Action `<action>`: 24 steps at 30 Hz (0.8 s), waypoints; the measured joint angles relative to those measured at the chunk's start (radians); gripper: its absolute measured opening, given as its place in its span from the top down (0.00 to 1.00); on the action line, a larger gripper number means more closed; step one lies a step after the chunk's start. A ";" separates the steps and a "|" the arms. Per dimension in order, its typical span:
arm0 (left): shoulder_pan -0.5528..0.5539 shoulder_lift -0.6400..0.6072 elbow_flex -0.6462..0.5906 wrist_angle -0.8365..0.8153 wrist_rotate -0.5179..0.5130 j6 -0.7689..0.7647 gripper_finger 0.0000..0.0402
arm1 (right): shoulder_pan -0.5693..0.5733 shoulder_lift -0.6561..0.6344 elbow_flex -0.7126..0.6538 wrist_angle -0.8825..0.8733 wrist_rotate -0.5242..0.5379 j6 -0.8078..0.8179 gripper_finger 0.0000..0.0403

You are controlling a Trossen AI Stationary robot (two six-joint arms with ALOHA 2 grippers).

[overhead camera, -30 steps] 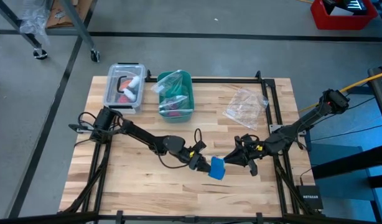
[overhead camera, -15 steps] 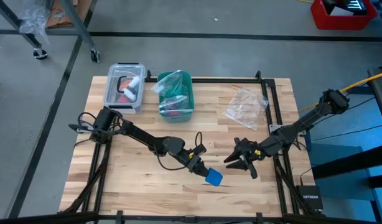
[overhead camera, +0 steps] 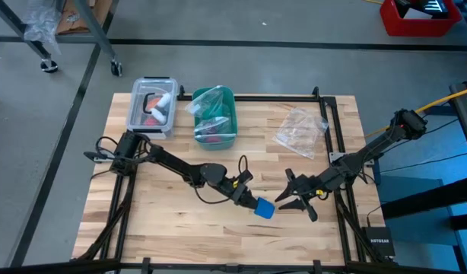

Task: Roll bandage
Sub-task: Roll the blue bandage

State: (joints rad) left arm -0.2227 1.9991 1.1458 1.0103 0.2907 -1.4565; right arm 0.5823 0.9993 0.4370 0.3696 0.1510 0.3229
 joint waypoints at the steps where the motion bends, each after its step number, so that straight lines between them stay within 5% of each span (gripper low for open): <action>1: 0.003 0.000 0.000 0.000 -0.005 0.000 0.99 | 0.000 0.000 0.000 -0.001 0.017 -0.020 0.69; 17: 0.043 0.000 0.000 0.004 -0.025 -0.002 0.99 | 0.000 0.000 0.000 0.014 0.042 -0.072 0.69; 24: 0.046 0.000 0.001 0.004 -0.041 0.003 0.99 | 0.001 0.000 0.000 0.015 0.135 -0.130 0.69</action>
State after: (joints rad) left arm -0.1764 1.9991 1.1465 1.0148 0.2501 -1.4536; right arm 0.5835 0.9993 0.4366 0.3847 0.2862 0.1930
